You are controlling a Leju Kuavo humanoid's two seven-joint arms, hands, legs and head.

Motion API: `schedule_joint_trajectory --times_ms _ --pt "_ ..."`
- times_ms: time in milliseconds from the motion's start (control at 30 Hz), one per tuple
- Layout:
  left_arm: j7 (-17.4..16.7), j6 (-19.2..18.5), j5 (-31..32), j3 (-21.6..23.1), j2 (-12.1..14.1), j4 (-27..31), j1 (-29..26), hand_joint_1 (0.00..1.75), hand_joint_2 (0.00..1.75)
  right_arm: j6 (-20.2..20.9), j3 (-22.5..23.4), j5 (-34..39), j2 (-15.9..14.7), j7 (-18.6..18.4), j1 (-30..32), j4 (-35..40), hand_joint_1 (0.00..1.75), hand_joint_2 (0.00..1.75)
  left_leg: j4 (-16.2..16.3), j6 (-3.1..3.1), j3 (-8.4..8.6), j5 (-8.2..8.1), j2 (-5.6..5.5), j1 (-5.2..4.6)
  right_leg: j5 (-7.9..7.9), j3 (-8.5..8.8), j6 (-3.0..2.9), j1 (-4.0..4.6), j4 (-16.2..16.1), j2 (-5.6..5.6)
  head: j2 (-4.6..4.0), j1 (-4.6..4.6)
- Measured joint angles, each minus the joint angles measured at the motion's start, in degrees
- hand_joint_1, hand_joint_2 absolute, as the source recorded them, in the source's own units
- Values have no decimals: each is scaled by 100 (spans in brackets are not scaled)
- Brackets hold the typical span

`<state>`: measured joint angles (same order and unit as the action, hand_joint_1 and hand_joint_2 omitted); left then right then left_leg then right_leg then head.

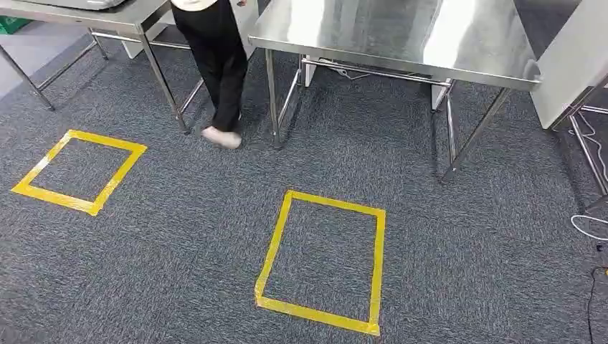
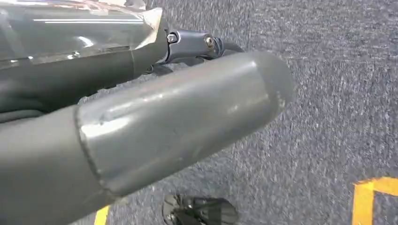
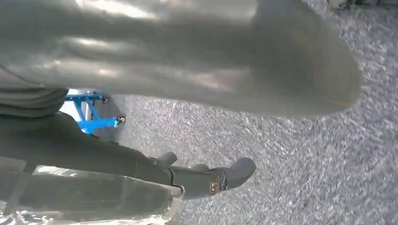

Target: Take the parts from the cabinet and place them on the table.

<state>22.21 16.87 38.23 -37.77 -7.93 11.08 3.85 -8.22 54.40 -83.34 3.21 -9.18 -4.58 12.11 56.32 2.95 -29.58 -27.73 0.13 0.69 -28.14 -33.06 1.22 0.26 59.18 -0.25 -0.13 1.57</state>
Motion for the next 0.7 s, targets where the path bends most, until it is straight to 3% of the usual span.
schedule_joint_trajectory --times_ms 33,67,100,133,167,200,267,300,333,433,467,533,600,633,667,700 --pt "4 -2 4 -2 7 0 6 0 0 7 2 2 13 -4 2 -2 0 0 0 48 -57 37 6 -2 -273 -184 -40 -23 430 7 0 -57" --pt "4 -15 13 0 7 0 6 0 0 9 2 2 11 -18 1 -2 0 0 1 42 -101 67 8 -11 -465 -346 -50 -39 835 8 0 -55" --pt "4 -26 26 -2 7 0 4 0 0 7 4 4 11 -26 2 -2 0 0 5 38 -155 101 15 -16 -671 -535 -37 -51 1343 8 0 -52" --pt "4 -37 26 -2 7 0 4 0 0 9 4 7 13 -26 8 -2 0 0 8 29 -196 130 18 -16 -742 -603 4 -63 1589 8 0 -63" --pt "4 -50 26 -2 7 0 -3 0 0 7 7 11 13 -31 13 -2 0 0 9 13 -233 161 18 -15 -710 -524 66 -89 1535 8 0 -50" --pt "4 -50 26 -2 2 0 -4 0 0 7 7 11 9 -37 16 -2 0 0 11 -2 -260 188 17 -10 -584 -286 139 -110 1196 7 0 -61" --pt "4 -50 28 -2 -4 0 -4 0 0 7 7 11 6 -35 4 -2 0 0 19 -57 -285 228 11 1 -237 412 260 -168 49 6 0 -61" --pt "4 -50 31 -2 0 0 -2 0 0 9 7 11 13 -37 -4 -2 0 0 34 -92 -290 245 12 -23 -239 595 246 -208 -369 10 0 -63" --pt "4 -50 31 -2 7 0 1 0 0 7 9 11 18 -37 -15 -2 0 0 52 -121 -302 249 8 -50 -176 571 183 -122 -371 38 0 -44" --pt "4 -50 50 -2 9 0 7 0 0 7 9 22 24 -39 6 -2 0 0 41 -219 -317 304 5 -24 -142 524 64 -109 -328 38 0 -24" --pt "4 -50 59 0 9 0 1 0 0 7 11 37 28 -42 4 -2 0 0 82 -253 -351 287 -1 5 -88 519 -23 -199 -357 36 0 -26" --pt "17 -55 61 0 15 0 2 0 0 -2 15 59 28 -42 -1 -2 0 0 559 -285 -562 -170 -5 14 -37 502 -102 -174 -350 18 0 -9" --pt "65 -57 81 0 11 0 0 0 0 2 26 61 28 -31 5 -2 0 0 1498 -318 -934 -679 -5 16 7 430 -163 -139 -336 1 0 -13" --pt "68 -55 83 0 11 0 -1 0 0 17 28 50 28 -15 11 -2 0 0 1852 -324 -1059 -789 -5 16 23 397 -175 -120 -327 -3 0 -13" --pt "72 -55 85 0 11 0 -9 0 0 44 28 33 31 -2 16 -2 0 0 1914 -317 -1046 -755 -4 17 28 382 -168 -113 -320 -13 0 -15" --pt "79 -57 85 0 13 0 -14 0 0 72 28 9 31 7 24 -2 0 0 1688 -302 -882 -589 -3 17 30 378 -165 -108 -307 -28 0 -11"
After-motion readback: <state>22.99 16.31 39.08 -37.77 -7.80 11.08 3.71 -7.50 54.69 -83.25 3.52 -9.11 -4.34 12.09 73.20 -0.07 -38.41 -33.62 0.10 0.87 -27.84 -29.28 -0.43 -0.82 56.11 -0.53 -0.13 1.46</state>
